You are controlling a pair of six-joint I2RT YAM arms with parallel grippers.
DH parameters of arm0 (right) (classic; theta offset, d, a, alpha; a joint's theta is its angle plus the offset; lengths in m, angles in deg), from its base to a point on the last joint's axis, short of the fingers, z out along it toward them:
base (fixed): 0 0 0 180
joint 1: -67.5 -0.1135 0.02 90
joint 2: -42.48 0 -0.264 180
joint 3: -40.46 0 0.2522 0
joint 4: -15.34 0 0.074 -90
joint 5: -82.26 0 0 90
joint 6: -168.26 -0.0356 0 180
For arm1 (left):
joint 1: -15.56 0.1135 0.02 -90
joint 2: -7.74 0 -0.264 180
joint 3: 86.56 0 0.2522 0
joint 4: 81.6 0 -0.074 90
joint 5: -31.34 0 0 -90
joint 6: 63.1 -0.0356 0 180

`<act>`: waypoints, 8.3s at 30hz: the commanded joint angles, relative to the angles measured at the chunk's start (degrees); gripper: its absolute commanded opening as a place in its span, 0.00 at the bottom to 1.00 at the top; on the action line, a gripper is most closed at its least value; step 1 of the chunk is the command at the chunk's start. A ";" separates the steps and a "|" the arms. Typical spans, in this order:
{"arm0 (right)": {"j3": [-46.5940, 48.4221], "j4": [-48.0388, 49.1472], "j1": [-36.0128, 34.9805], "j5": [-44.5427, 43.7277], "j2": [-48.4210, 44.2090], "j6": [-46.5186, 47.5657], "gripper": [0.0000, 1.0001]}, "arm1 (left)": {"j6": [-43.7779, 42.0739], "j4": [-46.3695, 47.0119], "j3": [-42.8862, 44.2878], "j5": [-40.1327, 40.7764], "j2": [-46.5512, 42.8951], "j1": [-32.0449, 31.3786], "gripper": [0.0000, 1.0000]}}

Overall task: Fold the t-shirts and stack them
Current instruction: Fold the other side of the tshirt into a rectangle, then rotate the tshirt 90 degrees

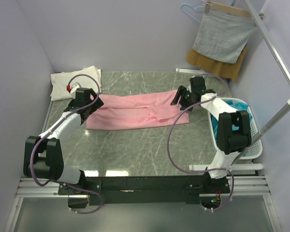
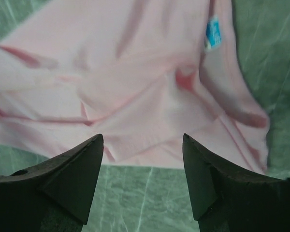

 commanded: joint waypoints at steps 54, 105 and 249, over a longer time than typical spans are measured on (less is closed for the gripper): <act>16.26 5.20 -4.01 -0.88 14.05 -1.64 0.93 | -2.49 0.28 0.66 -6.19 2.77 -0.60 1.00; 43.03 1.58 -3.40 14.33 26.79 8.29 0.94 | 11.49 -19.40 -2.64 -13.78 0.58 -40.15 0.99; -15.84 4.15 -12.44 -0.19 -13.31 5.57 0.94 | -6.63 -7.44 -13.83 -33.11 -19.96 -38.66 0.67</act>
